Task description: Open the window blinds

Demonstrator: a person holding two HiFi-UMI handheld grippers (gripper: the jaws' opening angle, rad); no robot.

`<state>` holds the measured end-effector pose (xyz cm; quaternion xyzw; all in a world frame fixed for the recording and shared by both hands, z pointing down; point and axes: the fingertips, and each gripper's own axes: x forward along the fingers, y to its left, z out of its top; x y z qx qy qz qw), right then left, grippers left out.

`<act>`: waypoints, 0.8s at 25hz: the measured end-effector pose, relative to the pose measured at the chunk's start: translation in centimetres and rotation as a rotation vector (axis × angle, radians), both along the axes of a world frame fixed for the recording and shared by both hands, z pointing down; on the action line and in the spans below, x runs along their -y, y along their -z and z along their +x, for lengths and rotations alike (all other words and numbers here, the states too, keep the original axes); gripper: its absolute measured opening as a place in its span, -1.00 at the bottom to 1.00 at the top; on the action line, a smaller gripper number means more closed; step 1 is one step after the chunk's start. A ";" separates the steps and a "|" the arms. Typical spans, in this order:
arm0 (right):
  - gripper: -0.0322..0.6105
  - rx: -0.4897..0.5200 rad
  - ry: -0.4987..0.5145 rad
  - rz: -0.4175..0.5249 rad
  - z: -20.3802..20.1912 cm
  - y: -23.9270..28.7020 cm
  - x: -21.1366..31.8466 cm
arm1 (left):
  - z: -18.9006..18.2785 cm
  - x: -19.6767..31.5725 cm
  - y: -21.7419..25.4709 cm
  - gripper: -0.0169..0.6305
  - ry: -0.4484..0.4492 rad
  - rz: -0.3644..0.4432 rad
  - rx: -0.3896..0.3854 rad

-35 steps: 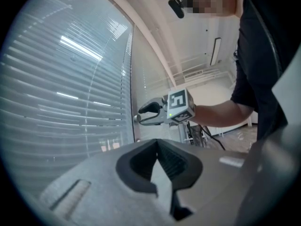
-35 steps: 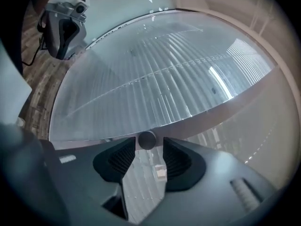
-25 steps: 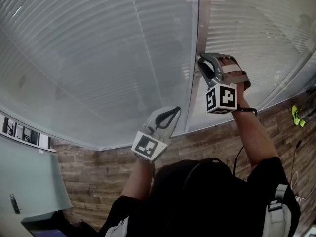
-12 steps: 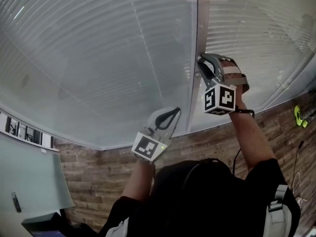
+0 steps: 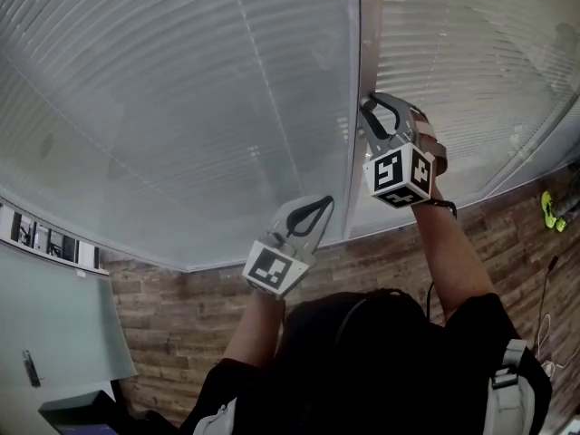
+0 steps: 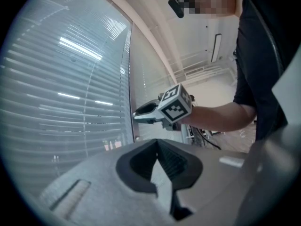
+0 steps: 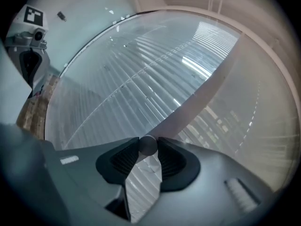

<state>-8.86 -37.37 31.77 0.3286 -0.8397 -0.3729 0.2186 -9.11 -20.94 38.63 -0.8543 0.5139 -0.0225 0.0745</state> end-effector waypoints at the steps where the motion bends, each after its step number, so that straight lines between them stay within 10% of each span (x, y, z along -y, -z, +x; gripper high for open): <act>1: -0.50 0.023 0.001 -0.019 0.1 0.1 0.0 | 0.0 -0.1 0.0 -0.93 0.000 -0.004 0.002; 20: -0.49 0.455 0.015 -0.346 0.5 0.3 0.8 | -0.4 -0.9 -0.1 -0.93 0.021 -0.016 0.004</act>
